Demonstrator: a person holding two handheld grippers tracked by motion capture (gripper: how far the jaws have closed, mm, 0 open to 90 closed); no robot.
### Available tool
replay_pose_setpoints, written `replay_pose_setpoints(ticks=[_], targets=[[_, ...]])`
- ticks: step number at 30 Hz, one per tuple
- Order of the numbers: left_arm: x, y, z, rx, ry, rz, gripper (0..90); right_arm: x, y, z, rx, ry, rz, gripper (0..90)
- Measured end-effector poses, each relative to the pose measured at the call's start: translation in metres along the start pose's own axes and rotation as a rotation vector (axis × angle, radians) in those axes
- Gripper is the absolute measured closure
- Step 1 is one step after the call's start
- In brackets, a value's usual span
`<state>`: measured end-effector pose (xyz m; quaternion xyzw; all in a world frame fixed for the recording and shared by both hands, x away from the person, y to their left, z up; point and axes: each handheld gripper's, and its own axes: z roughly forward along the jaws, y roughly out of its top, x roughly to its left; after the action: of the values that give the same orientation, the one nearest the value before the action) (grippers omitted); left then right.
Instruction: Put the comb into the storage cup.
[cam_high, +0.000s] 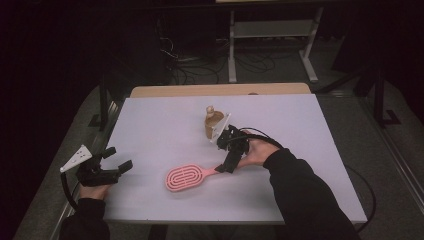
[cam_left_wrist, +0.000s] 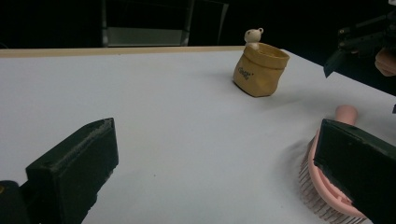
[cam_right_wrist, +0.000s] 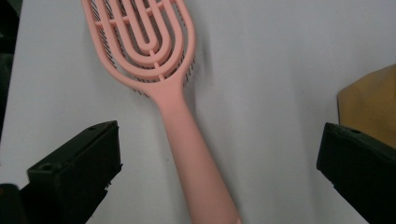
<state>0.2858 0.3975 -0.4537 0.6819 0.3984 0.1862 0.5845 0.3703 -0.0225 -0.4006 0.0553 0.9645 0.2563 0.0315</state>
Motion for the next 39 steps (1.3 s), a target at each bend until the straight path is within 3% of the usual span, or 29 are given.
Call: replay_pose_setpoints(ticks=[23,39], targets=[[0.000,0.000,0.000,-0.004,0.000,0.002,0.0,0.007,0.009,0.034,0.090,0.056,-0.063,0.7],[0.001,0.000,0.000,-0.005,-0.003,0.002,0.0,0.012,0.019,0.047,0.128,0.110,-0.130,27.0]])
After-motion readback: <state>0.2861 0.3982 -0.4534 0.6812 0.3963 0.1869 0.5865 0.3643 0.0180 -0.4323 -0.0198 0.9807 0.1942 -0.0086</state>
